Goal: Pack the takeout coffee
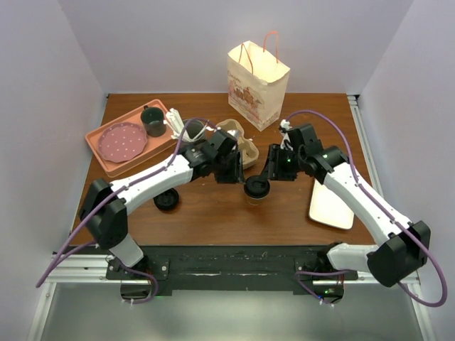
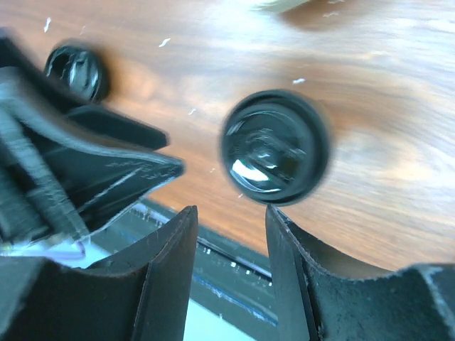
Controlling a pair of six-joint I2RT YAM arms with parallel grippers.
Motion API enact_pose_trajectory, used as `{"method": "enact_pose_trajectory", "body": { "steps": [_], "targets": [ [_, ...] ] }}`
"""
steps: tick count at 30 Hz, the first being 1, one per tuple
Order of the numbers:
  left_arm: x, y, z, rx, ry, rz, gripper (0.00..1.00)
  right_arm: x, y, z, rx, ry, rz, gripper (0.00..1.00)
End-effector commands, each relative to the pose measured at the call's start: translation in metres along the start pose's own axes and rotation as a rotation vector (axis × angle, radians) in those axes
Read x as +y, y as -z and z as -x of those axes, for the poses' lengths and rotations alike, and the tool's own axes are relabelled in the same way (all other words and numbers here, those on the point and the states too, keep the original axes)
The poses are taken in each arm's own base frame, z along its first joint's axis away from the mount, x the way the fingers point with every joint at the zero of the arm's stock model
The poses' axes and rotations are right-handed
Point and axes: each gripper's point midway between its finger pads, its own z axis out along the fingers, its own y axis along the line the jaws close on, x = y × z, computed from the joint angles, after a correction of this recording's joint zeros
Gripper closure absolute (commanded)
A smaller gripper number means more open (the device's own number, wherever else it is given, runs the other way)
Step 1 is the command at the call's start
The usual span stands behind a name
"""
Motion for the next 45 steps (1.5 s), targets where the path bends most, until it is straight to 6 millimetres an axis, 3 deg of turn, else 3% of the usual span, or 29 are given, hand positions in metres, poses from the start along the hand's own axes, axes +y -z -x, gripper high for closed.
{"method": "enact_pose_trajectory", "body": {
  "steps": [1,2,5,8,19,29,40,45],
  "targets": [
    [-0.022,-0.006,0.044,-0.089,-0.08,-0.01,0.55,-0.026,0.011,-0.002,-0.058,-0.149,-0.097,0.53],
    [-0.034,-0.002,0.057,-0.117,-0.105,-0.033,0.55,-0.027,0.012,-0.007,-0.066,-0.197,-0.092,0.53],
    [-0.044,-0.015,0.066,-0.109,-0.156,-0.053,0.55,-0.028,0.006,-0.015,-0.074,-0.316,-0.064,0.54],
    [-0.047,-0.029,0.065,-0.084,-0.206,-0.072,0.55,-0.023,-0.004,-0.026,-0.058,-0.414,-0.005,0.56],
    [-0.024,-0.053,0.043,-0.005,-0.235,-0.02,0.57,-0.049,-0.019,-0.046,-0.058,-0.464,-0.083,0.6],
    [-0.009,-0.043,0.016,0.029,-0.162,0.036,0.59,-0.06,-0.028,-0.034,-0.075,-0.354,-0.136,0.61],
    [0.01,-0.027,-0.014,0.079,-0.069,0.151,0.62,-0.057,-0.028,-0.014,-0.083,-0.233,-0.134,0.61],
    [0.011,-0.015,-0.012,0.045,-0.045,0.159,0.62,-0.058,-0.028,-0.012,-0.081,-0.209,-0.137,0.61]
  ]
}}
